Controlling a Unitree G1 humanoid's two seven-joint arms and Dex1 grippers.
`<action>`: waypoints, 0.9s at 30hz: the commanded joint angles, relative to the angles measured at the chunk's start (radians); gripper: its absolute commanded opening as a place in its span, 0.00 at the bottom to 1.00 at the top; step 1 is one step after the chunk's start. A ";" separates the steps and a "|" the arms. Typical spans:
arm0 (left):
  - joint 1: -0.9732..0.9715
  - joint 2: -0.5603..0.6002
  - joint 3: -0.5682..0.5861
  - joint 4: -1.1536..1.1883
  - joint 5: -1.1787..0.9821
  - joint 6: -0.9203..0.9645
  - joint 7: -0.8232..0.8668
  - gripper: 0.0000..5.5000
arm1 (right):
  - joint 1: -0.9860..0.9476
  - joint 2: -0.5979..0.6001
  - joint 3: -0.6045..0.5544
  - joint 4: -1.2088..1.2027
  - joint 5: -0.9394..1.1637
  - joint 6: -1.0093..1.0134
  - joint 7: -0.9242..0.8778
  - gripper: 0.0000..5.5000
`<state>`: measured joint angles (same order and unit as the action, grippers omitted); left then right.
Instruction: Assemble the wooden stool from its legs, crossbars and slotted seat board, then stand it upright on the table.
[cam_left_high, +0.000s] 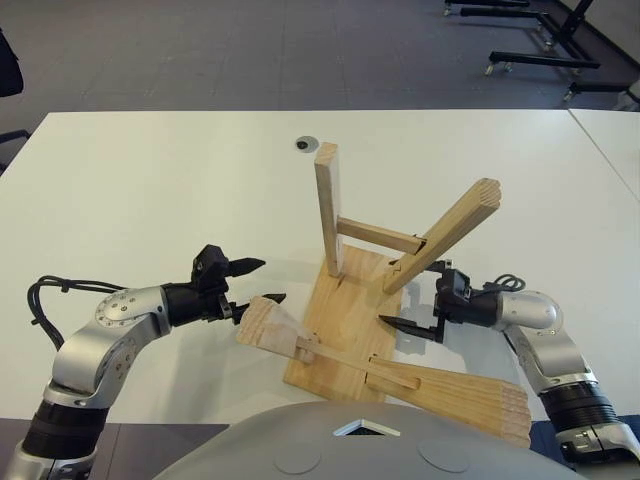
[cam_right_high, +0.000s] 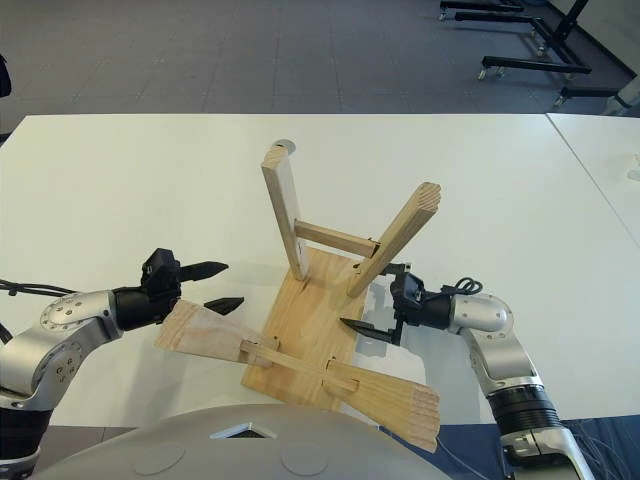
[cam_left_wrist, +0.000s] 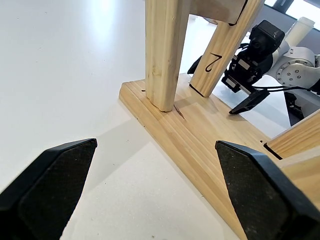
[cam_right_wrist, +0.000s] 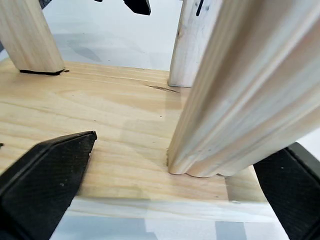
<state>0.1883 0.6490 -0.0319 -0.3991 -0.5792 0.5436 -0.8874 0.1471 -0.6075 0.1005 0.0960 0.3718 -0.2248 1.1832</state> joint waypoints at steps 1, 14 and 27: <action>-0.038 -0.001 -0.011 0.039 0.016 -0.014 -0.019 0.79 | 0.075 0.038 -0.050 -0.054 0.067 -0.054 0.003 0.98; -0.080 -0.120 0.022 0.078 0.036 -0.091 0.069 0.79 | -0.172 0.313 -0.096 0.005 -0.175 0.053 -0.549 0.98; -0.119 -0.193 0.030 0.098 0.051 -0.142 0.132 0.79 | -0.301 0.309 -0.046 -0.020 -0.172 0.327 -0.560 0.98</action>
<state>0.0798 0.4590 -0.0037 -0.3080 -0.5396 0.4065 -0.7613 -0.1469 -0.2917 0.0500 0.0709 0.2009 0.1055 0.6139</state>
